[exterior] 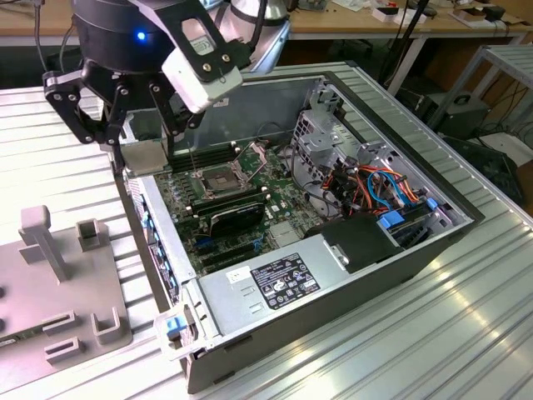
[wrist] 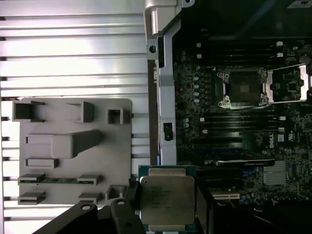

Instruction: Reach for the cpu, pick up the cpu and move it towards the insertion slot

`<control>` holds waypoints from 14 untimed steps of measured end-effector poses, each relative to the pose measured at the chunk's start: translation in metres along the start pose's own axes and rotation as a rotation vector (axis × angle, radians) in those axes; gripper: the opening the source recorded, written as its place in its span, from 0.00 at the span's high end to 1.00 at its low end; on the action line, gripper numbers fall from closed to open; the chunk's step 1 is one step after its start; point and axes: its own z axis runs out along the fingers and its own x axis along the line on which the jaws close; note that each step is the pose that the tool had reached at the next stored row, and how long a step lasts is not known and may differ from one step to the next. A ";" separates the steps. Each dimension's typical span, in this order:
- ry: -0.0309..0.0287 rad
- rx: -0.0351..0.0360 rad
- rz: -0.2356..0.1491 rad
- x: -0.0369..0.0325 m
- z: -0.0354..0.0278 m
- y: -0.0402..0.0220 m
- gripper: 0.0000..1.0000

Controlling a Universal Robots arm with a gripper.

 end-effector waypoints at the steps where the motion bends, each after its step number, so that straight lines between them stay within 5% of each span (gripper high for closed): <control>1: 0.0001 0.0001 0.000 -0.0022 0.0000 0.0001 0.45; 14: 0.0001 0.0012 0.000 -0.0392 0.0001 0.0028 0.45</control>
